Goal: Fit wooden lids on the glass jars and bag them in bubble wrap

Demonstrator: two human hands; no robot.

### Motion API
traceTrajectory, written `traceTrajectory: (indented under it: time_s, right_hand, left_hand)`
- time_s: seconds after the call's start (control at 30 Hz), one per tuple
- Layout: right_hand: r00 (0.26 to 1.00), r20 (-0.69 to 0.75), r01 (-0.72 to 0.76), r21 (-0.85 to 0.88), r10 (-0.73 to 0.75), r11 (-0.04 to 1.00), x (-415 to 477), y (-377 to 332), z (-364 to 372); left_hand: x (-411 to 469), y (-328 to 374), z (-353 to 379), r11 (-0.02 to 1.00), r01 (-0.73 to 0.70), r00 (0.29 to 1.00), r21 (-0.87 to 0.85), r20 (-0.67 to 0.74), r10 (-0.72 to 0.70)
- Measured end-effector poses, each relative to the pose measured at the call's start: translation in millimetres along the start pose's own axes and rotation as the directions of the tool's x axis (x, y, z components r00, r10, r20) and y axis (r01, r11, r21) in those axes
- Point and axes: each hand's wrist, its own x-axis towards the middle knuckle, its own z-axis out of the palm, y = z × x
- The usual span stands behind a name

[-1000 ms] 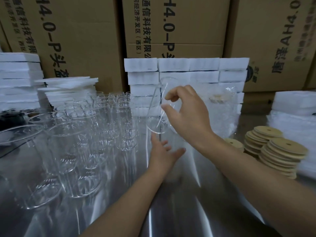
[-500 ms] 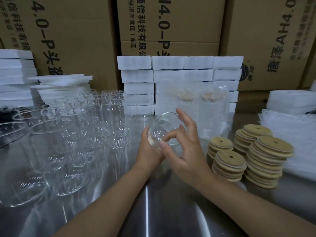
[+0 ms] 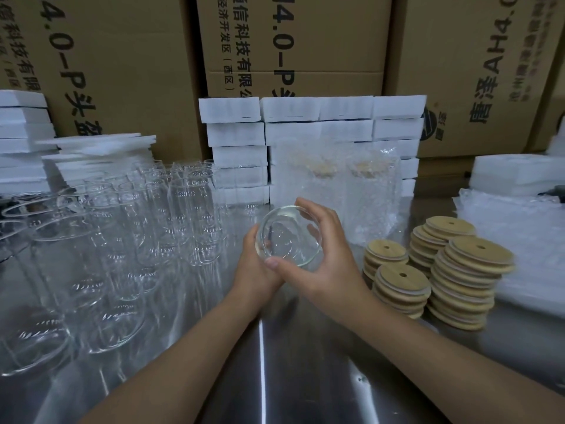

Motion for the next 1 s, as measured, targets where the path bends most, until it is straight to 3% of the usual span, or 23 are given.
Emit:
traceTrajectory:
  time_s: [0.33,0.53,0.7,0.87,1.0]
  right_hand:
    - [0.990,-0.118,-0.058,0.160,0.077,0.985,0,2,1]
    - [0.980,-0.170,-0.074,0.171,0.103,0.983,0,7,2]
    - [0.980,-0.187,-0.039,0.172,0.072,0.984,2,7,2]
    - [0.971,-0.235,-0.009,0.169,0.049,0.986,3,7,2]
    - [0.967,-0.245,-0.023,0.164,0.064,0.986,3,7,1]
  left_hand:
    - [3,-3,4,0.993,-0.009,1.000,0.121,-0.005,0.010]
    - [14,-18,2,0.981,-0.053,0.999,0.185,0.000,0.054]
    - [17,-23,2,0.978,-0.111,0.994,0.177,0.022,0.108]
    - [15,-20,7,0.982,-0.179,0.981,0.063,0.094,0.172]
    - [17,-22,6,0.971,-0.218,0.974,0.102,0.084,0.210]
